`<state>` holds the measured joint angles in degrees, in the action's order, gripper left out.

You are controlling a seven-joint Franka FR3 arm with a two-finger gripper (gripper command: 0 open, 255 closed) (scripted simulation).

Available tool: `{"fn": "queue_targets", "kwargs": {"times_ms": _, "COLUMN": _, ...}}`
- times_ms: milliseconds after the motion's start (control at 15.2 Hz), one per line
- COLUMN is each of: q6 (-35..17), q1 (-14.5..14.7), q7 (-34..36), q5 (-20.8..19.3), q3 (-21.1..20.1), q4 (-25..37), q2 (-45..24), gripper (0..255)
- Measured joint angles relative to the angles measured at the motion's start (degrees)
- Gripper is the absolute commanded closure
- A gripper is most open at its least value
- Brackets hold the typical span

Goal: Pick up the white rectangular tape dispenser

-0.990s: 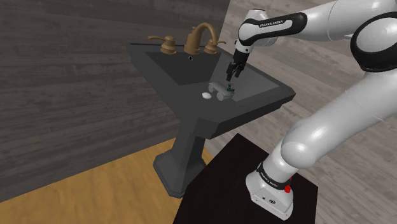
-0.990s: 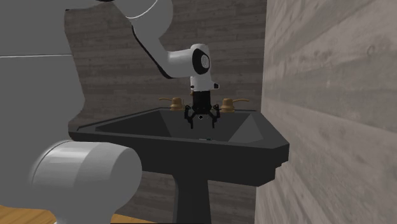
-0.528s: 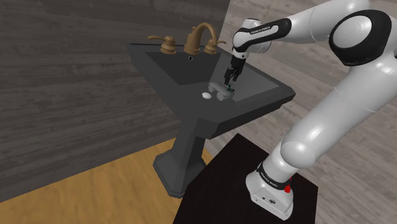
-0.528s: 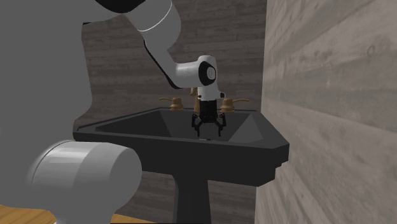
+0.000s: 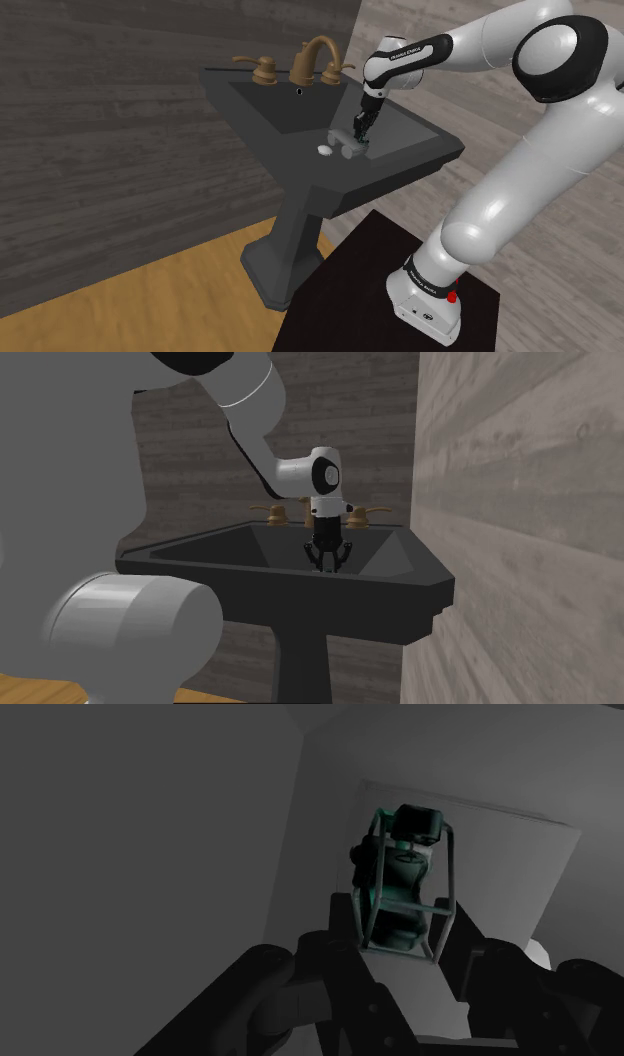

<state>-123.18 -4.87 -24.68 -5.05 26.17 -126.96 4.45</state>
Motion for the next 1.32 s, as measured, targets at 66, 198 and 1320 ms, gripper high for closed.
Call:
{"fn": "queue_targets", "kwargs": {"times_ms": 66, "q6": 0.0, "q1": 0.0, "q7": 0.0, "q5": 0.0, "q3": 0.0, "q4": 0.0, "q2": 0.0, "gripper": 255}}
{"fn": "queue_targets", "kwargs": {"times_ms": 198, "q6": 0.0, "q1": 0.0, "q7": 0.0, "q5": 0.0, "q3": 0.0, "q4": 0.0, "q2": 0.0, "gripper": 255}}
{"fn": "queue_targets", "kwargs": {"times_ms": 1320, "q6": 10.1, "q1": 0.2, "q7": 0.9, "q5": -1.2, "q3": -0.8, "q4": 6.5, "q2": 3.8, "gripper": 255}}
